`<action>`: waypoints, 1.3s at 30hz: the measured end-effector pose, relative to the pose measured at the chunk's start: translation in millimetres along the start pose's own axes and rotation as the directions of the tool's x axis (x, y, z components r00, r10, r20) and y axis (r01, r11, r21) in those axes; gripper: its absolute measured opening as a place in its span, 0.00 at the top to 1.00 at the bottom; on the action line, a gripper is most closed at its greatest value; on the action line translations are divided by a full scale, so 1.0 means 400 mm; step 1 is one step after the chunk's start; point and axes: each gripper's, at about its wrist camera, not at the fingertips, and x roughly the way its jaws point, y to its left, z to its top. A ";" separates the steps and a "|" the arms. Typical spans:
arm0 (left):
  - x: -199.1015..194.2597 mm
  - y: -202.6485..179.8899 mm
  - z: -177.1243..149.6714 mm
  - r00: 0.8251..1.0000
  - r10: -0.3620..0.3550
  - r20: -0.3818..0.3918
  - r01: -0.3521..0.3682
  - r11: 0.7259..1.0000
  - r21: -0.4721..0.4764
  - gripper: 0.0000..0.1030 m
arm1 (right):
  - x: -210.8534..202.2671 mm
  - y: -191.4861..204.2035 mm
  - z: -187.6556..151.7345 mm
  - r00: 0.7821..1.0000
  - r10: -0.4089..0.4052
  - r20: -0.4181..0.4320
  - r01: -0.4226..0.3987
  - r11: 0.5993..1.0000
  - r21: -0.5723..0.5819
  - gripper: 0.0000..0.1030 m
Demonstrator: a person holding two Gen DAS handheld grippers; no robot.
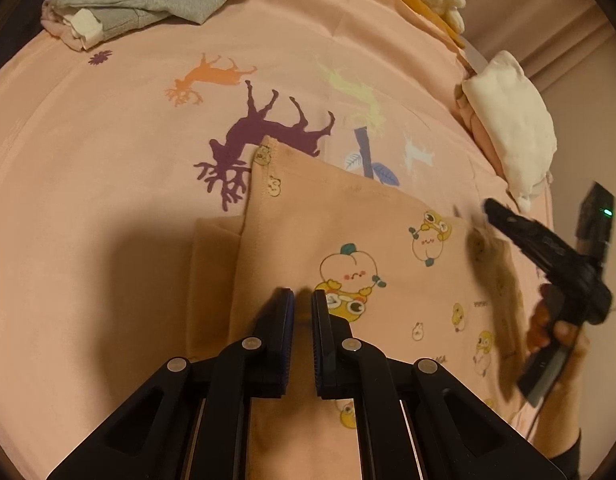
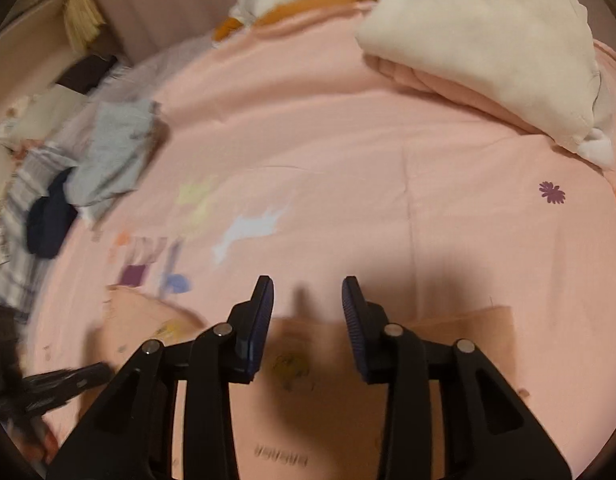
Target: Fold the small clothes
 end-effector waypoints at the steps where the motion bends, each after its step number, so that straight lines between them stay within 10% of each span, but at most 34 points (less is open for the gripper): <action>1: 0.000 0.004 -0.001 1.000 0.000 -0.001 0.000 1.000 0.006 0.96 | -0.017 0.000 -0.005 1.000 0.010 -0.006 -0.010 1.000 -0.016 0.65; 21: -0.133 0.067 -0.215 0.996 -0.074 0.042 0.074 0.997 0.005 0.96 | -0.278 -0.105 -0.406 0.976 -0.168 -0.140 0.138 0.969 -0.204 0.64; 23: -0.160 0.077 -0.229 0.996 -0.075 0.051 0.075 0.997 -0.010 0.84 | -0.299 -0.105 -0.411 0.973 -0.183 -0.137 0.156 0.970 -0.187 0.61; 24: -0.172 0.083 -0.234 0.996 -0.063 0.061 0.064 0.998 -0.016 0.57 | -0.315 -0.105 -0.414 0.976 -0.177 -0.123 0.155 0.972 -0.174 0.61; 26: -0.189 0.098 -0.243 0.994 -0.058 0.093 0.061 0.997 -0.037 0.34 | -0.339 -0.097 -0.409 0.987 -0.135 -0.092 0.121 0.983 -0.142 0.60; 39: -0.060 0.117 -0.163 0.949 -0.310 0.053 0.314 0.928 -0.200 0.34 | -0.157 0.075 -0.327 0.964 0.250 -0.087 -0.245 0.967 0.069 0.60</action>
